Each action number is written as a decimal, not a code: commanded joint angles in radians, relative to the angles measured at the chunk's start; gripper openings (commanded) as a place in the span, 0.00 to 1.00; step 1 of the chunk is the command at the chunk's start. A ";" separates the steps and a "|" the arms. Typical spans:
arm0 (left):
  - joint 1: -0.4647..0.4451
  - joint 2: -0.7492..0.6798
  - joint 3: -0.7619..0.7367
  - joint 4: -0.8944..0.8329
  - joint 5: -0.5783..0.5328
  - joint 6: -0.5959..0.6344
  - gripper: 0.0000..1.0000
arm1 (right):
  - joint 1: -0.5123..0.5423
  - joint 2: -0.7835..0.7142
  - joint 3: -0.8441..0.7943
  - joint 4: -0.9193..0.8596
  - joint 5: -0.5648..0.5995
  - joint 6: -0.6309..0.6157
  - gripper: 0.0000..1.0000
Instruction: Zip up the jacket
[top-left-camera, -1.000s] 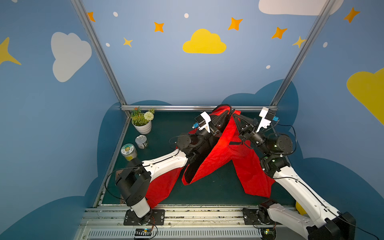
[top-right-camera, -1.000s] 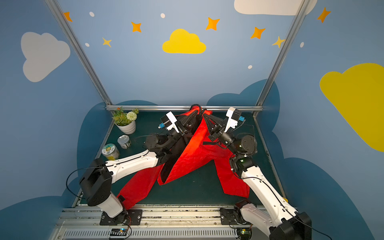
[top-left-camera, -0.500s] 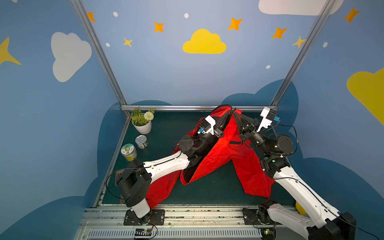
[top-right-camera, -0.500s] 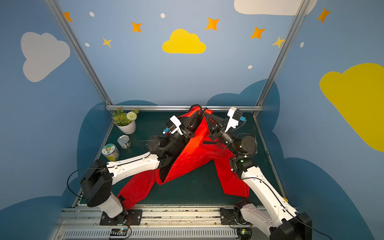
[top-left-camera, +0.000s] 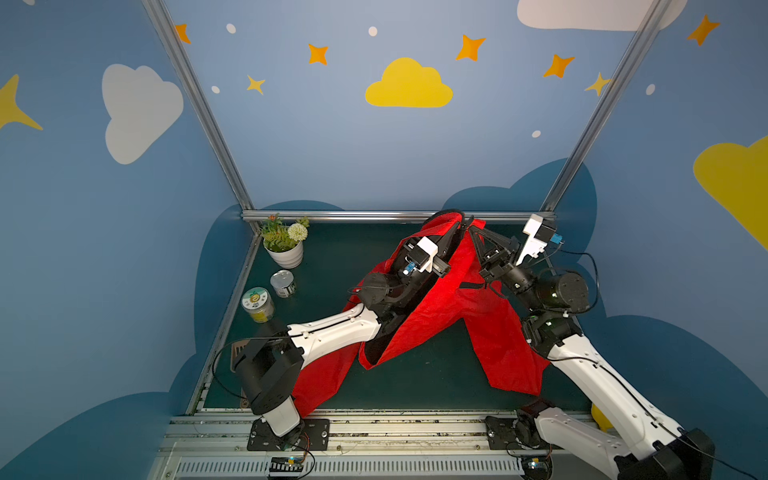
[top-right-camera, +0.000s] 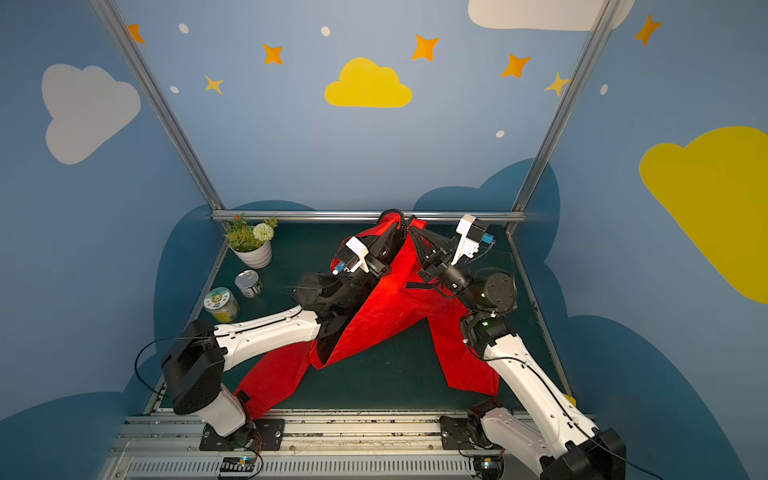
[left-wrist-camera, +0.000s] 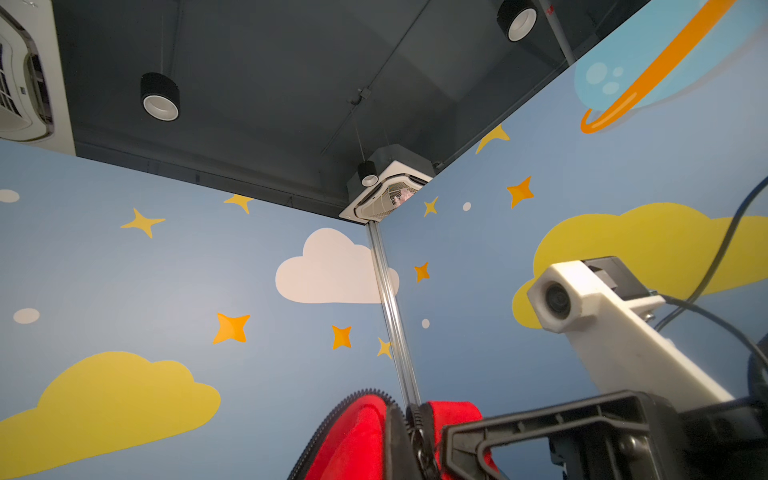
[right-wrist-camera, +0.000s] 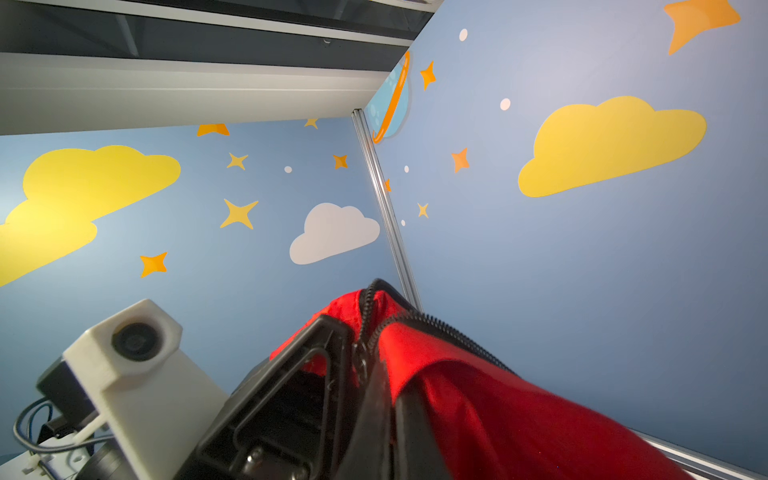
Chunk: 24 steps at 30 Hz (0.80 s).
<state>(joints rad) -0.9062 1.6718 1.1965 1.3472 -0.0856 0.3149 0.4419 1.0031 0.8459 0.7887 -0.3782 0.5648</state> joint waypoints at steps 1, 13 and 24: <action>0.001 0.001 -0.006 0.049 -0.032 0.054 0.03 | -0.002 -0.032 0.021 0.089 0.042 0.005 0.00; 0.006 -0.007 0.009 0.049 -0.012 0.125 0.03 | 0.020 -0.046 0.026 0.057 0.026 -0.003 0.00; 0.010 -0.012 0.006 0.050 0.015 0.107 0.03 | 0.032 -0.039 0.041 0.070 0.045 0.000 0.00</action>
<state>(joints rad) -0.9012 1.6718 1.1946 1.3495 -0.0742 0.4160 0.4713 0.9859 0.8459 0.7731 -0.3595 0.5678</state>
